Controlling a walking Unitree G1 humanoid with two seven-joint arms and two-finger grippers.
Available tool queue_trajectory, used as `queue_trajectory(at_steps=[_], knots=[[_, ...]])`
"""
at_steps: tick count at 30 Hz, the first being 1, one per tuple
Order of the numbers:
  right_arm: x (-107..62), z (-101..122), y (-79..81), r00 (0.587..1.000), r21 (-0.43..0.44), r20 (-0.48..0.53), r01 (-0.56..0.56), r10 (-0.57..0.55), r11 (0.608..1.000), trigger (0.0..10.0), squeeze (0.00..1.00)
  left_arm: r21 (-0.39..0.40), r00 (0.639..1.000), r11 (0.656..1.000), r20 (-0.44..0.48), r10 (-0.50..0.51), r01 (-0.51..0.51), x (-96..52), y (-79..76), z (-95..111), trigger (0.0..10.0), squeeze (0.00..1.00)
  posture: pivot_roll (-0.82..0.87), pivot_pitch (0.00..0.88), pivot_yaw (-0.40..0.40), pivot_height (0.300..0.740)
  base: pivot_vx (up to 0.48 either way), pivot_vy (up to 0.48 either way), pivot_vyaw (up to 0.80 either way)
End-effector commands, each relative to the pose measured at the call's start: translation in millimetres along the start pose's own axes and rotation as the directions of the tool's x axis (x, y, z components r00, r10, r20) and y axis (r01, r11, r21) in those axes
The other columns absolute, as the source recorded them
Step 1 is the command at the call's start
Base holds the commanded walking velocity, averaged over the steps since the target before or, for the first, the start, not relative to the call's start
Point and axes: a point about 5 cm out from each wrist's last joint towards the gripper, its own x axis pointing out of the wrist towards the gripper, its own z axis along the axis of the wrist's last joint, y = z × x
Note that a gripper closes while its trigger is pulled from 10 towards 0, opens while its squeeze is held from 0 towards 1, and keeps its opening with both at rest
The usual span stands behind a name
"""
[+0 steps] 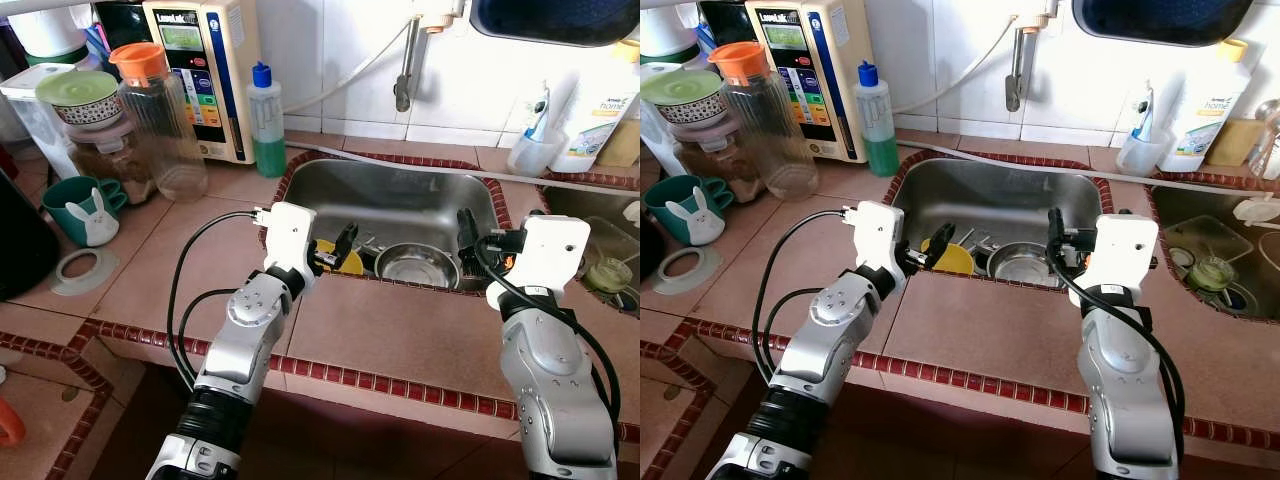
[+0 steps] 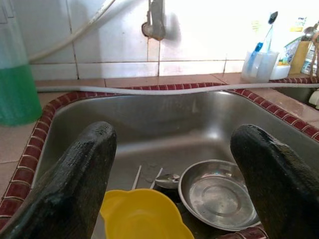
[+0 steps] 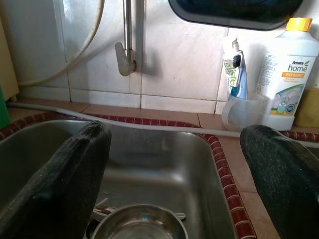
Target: Kitchen organization
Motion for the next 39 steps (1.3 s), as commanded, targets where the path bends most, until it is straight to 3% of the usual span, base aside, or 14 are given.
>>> queue_trajectory(at_steps=[1,5,13,17,27,39], knots=[[-0.5,0,-0.2,1.000,0.000,0.003,0.002,-0.002,1.000,10.0,0.00,0.024,1.000,1.000,-0.005,-0.013,0.013,-0.8,-0.5,-2,10.0,0.00,0.02,0.000,0.040,0.740,0.000,0.000,0.00],[-1.3,-1,-1.6,1.000,0.009,-0.004,0.011,-0.011,1.000,10.0,0.00,0.025,1.000,1.000,-0.012,-0.010,0.010,-1.4,0.5,-4,10.0,0.00,0.02,0.000,0.041,0.740,0.000,0.000,0.00],[-3.6,-8,-2.7,1.000,0.010,-0.028,0.015,-0.015,1.000,10.0,0.00,0.093,0.978,0.995,-0.202,0.045,-0.026,-24.8,20.7,-62,10.0,0.00,0.01,0.000,0.041,0.740,0.000,0.000,0.00],[-5.0,-10,-4.2,0.999,0.009,-0.035,0.018,-0.017,1.000,10.0,0.00,0.096,0.968,0.994,-0.241,0.065,-0.043,-32.2,26.4,-72,10.0,0.00,0.01,0.000,0.041,0.740,0.000,0.000,0.00],[-3.6,-11,-3.2,0.999,0.012,-0.038,0.016,-0.015,1.000,10.0,0.00,0.091,0.979,0.995,-0.197,0.052,-0.035,-24.6,23.3,-66,10.0,0.00,0.01,0.000,0.040,0.740,0.000,0.000,0.00],[-4.4,-9,-2.6,1.000,0.010,-0.025,0.007,-0.007,1.000,10.0,0.00,0.139,0.997,0.987,0.006,0.076,-0.076,-12.2,25.6,-22,10.0,0.00,0.02,0.000,0.034,0.740,0.000,0.000,0.00]])
